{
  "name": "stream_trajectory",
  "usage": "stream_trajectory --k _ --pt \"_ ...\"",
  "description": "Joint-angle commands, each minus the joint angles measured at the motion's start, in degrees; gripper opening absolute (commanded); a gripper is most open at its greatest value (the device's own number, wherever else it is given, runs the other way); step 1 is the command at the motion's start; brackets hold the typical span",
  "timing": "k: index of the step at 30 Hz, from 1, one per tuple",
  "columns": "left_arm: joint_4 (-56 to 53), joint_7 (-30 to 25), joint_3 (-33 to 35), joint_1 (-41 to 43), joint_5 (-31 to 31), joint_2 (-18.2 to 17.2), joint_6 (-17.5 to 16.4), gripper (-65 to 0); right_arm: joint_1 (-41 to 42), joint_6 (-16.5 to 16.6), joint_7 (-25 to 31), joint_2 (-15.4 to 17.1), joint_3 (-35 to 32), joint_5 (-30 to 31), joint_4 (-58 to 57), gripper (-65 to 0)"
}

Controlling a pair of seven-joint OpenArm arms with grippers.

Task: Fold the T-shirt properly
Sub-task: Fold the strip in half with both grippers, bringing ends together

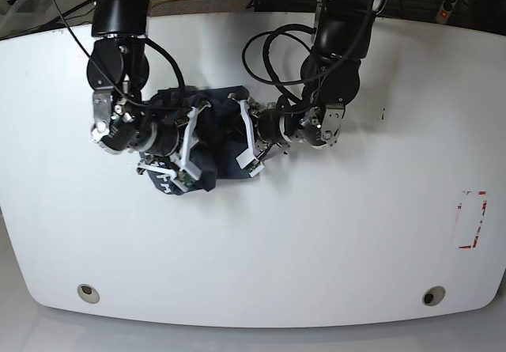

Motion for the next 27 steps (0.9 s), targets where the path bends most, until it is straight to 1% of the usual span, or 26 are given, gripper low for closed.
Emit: stream_trajectory --k 1,2,4,7,8,9,12,14,17,20,23,27 --pt "0.2 3.3 0.1 -0.1 2.8 0.0 0.8 -49.9 1.4 0.0 1.8 -0.6 -1.4 -3.7 1.2 -46.6" --pt "0.2 3.3 0.1 -0.1 2.8 0.0 0.8 -49.9 1.4 0.0 2.2 -1.1 -1.7 -6.1 1.8 -37.3" --pt "0.2 3.2 0.1 -0.2 2.8 0.0 0.8 -49.9 1.1 0.0 2.5 -2.0 -1.7 -8.2 3.9 -23.6" --pt "0.2 3.2 0.0 -0.2 2.8 0.0 0.7 -49.7 1.0 0.0 2.1 -2.1 -1.8 -7.9 7.5 -10.5" --pt "0.2 3.1 -0.1 -0.2 2.8 0.0 0.6 -49.7 0.9 0.0 2.0 -2.1 -1.8 -7.2 8.3 -8.6" --pt "0.2 2.8 -0.5 -0.2 2.8 0.0 0.6 -49.7 0.7 0.0 2.0 -2.1 -1.9 -6.5 9.2 -7.5" --pt "1.6 0.5 -3.3 0.0 2.8 0.0 0.5 -50.3 -0.1 0.0 2.0 -2.0 -1.8 -2.0 10.2 -7.5" --pt "4.3 -1.7 -5.8 0.5 1.1 0.0 0.5 -50.4 -0.3 0.0 2.0 -2.0 -0.5 1.7 10.5 -7.5" --pt "8.1 -3.1 -7.4 2.0 -1.7 0.0 0.5 -50.4 -1.6 0.0 0.8 -2.3 5.3 6.6 10.3 -7.5" --pt "13.3 -2.9 -7.4 3.1 -3.4 -0.2 0.5 -50.4 -3.0 0.0 0.0 -2.3 11.4 11.9 10.1 -7.5" --pt "17.6 -2.9 -7.4 4.6 -4.4 -2.8 0.5 -50.4 -4.4 0.0 0.0 -2.1 14.7 14.8 9.9 -7.5" --pt "22.0 -2.9 -7.4 6.7 -5.5 -6.0 0.5 -50.4 -5.5 0.0 -0.2 -1.3 15.2 15.4 7.3 -7.5"
